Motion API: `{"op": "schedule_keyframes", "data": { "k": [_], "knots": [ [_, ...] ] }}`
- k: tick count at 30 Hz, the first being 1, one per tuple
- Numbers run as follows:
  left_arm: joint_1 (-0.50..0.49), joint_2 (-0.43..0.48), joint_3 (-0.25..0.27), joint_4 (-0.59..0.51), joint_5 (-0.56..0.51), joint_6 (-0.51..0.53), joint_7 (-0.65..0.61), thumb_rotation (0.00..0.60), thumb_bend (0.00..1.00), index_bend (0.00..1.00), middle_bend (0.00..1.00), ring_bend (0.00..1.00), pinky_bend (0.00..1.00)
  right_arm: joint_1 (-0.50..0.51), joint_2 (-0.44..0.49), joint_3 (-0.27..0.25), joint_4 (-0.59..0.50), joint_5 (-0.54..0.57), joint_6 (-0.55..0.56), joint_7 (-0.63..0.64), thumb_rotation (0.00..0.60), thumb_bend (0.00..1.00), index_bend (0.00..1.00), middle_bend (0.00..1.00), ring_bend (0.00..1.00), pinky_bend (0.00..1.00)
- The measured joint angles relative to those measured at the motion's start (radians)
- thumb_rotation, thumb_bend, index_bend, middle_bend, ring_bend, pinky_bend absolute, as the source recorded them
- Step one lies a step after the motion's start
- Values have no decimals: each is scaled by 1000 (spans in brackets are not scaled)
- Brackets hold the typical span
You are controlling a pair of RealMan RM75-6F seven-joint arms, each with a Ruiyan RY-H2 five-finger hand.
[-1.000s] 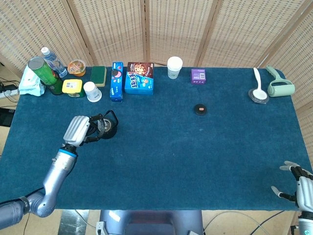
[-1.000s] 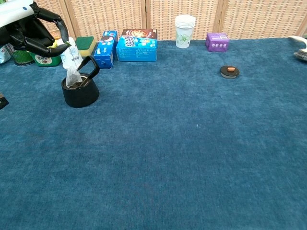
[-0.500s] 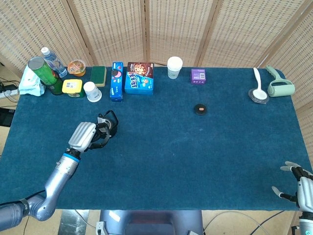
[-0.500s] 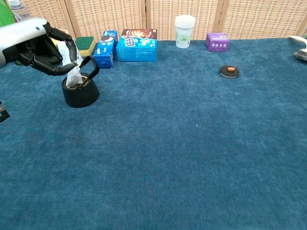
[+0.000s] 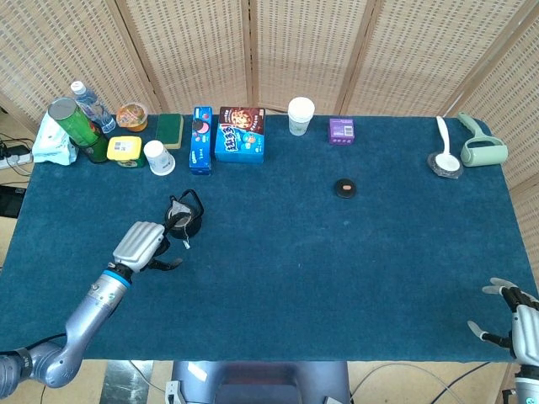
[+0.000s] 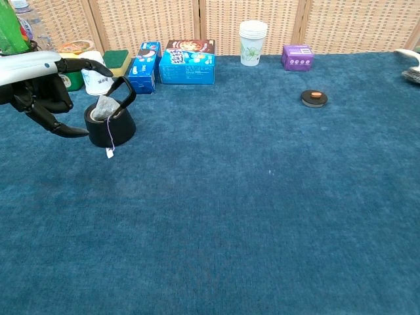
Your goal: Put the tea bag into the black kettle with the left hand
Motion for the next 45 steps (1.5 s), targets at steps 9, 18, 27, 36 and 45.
{"op": "schedule_keyframes", "data": {
  "k": [9,18,27,36,45],
  "knots": [
    [12,86,2,-48,-8,18,41,600,242,63,1000,1000,949,-1,1,-3,-3,-8,2,3,600,33,340,253,289,200],
    [-8,212,19,-106,-95,-59,150,600,697,0,1000,1000,949,1,-1,-4,-4,-12,1,2,600,33,340,253,289,200],
    [-103,368,57,-168,-262,-276,238,600,967,0,1000,1000,959,4,-5,-5,-4,-14,-2,6,600,33,340,254,289,200],
    [-261,429,126,-158,-490,-419,312,600,950,0,1000,1000,959,-1,-6,-7,2,-13,0,17,600,35,340,268,289,200],
    [-371,379,185,-99,-607,-450,346,600,942,0,1000,1000,959,-5,-4,-7,5,-9,2,21,600,35,340,269,289,202]
  ]
}}
